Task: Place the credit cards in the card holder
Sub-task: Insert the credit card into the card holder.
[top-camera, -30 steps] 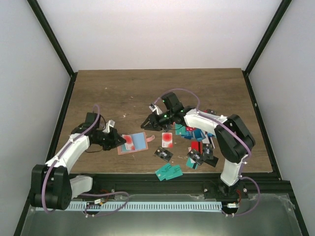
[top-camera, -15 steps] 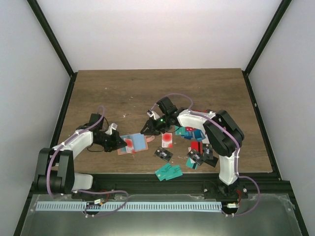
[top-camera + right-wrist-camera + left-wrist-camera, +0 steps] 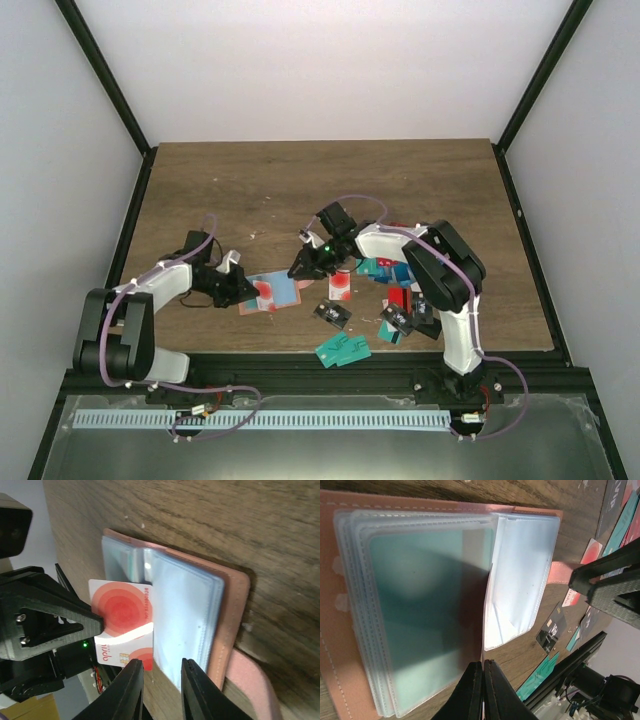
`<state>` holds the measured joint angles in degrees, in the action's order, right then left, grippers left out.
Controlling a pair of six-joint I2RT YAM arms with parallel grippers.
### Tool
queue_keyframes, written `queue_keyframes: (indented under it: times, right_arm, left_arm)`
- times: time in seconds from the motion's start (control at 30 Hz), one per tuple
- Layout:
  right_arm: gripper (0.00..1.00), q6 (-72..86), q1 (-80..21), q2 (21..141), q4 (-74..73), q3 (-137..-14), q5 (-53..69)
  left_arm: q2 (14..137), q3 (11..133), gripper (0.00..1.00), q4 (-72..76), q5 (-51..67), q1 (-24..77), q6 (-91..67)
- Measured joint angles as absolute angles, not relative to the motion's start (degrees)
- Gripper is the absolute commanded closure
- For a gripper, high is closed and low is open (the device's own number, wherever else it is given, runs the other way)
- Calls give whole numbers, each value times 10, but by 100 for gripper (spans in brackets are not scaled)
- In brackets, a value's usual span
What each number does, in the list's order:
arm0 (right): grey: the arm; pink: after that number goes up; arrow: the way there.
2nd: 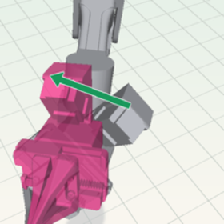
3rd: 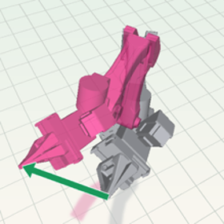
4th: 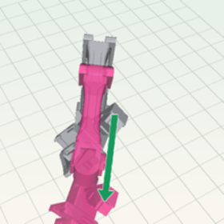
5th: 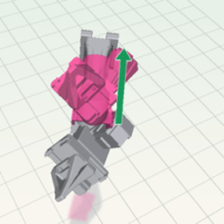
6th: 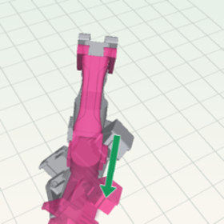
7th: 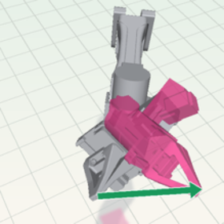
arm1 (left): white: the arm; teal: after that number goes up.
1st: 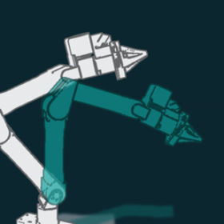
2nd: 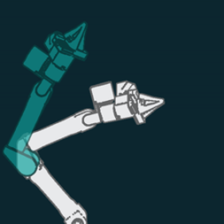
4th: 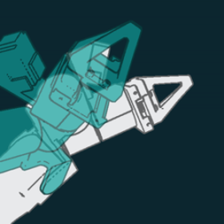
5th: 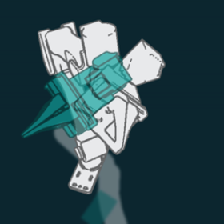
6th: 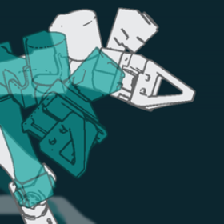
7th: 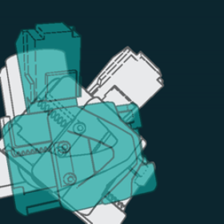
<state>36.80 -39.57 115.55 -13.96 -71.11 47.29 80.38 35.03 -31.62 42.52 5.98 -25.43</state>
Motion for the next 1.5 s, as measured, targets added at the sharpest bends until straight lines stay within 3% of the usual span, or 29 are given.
queue_keyframes:
  times: [1.5]
  right_arm:
    - [79,334,-396,1203,-188,-746,453]
  left_arm:
    - [890,374,96,-247,476,58,-237]
